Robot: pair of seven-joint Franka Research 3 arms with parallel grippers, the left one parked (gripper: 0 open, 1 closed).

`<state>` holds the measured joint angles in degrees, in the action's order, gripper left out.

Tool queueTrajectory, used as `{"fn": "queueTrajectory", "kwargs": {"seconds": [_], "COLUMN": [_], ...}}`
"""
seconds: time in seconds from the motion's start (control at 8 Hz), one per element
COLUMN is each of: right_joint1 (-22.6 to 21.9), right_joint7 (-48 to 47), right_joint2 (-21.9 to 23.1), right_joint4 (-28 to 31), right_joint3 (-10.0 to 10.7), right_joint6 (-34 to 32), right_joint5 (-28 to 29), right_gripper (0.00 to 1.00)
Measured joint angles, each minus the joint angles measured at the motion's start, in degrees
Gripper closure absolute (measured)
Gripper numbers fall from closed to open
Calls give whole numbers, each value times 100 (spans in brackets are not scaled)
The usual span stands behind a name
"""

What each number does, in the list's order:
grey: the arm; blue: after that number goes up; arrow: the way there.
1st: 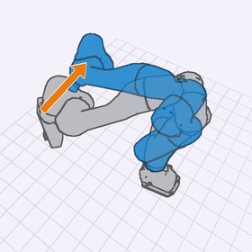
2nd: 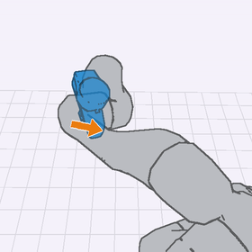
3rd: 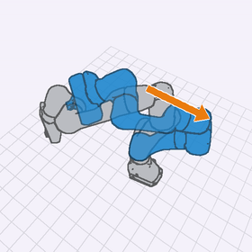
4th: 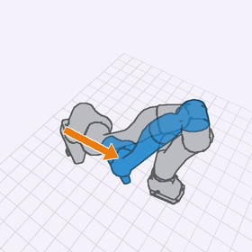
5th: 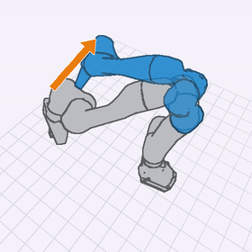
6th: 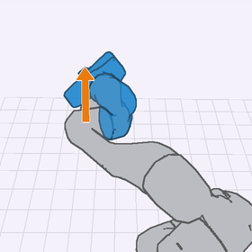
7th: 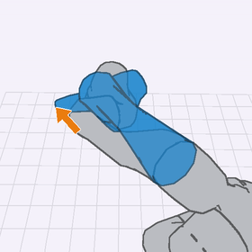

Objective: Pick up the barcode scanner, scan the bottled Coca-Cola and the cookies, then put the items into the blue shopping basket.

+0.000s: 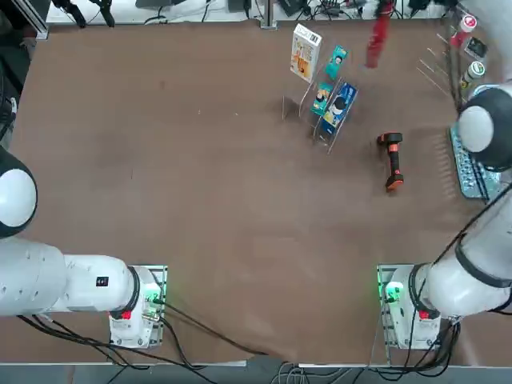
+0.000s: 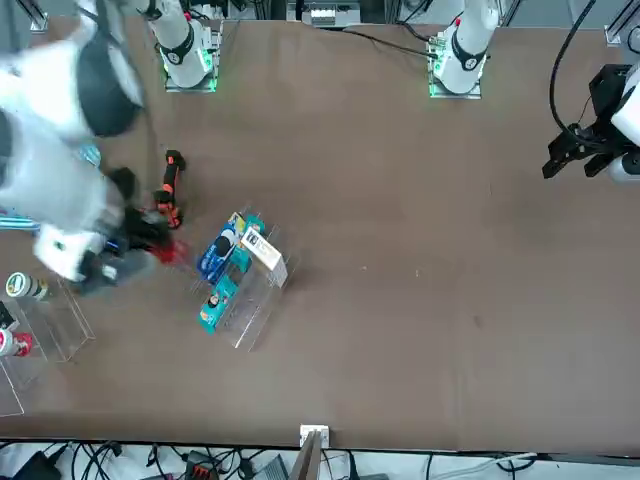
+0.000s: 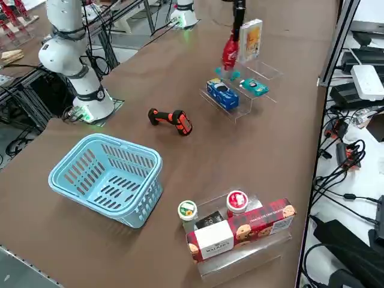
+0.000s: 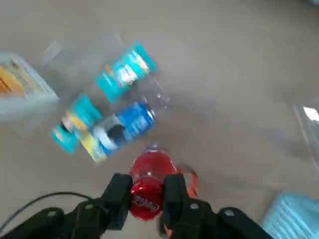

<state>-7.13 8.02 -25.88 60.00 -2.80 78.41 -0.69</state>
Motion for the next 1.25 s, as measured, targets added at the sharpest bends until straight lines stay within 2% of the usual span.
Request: {"fn": "queueTrajectory", "kwargs": {"seconds": [0.12, 0.25, 0.38, 0.62, 0.75, 0.88, 1.0, 1.25], "right_joint1": [479, 952, 1502, 2852, 3425, 3907, 4317, 4919], "right_joint7": [444, 901, 1567, 3137, 3860, 4544, 5160, 6050], "right_joint2": [331, 748, 1305, 2516, 2946, 3175, 3220, 3035], "right_joint4": [98, 459, 1184, 3044, 3826, 4440, 4938, 5693], "right_joint3": [10, 21, 31, 59, 86, 97, 97, 96], "right_joint6": [-491, -665, -511, 467, 983, 1549, 2233, 3589], "right_joint5": [-7, -24, -41, -53, -54, -53, -47, -12], "right_gripper": [62, 62, 62, 62, 62, 62, 62, 62]}}
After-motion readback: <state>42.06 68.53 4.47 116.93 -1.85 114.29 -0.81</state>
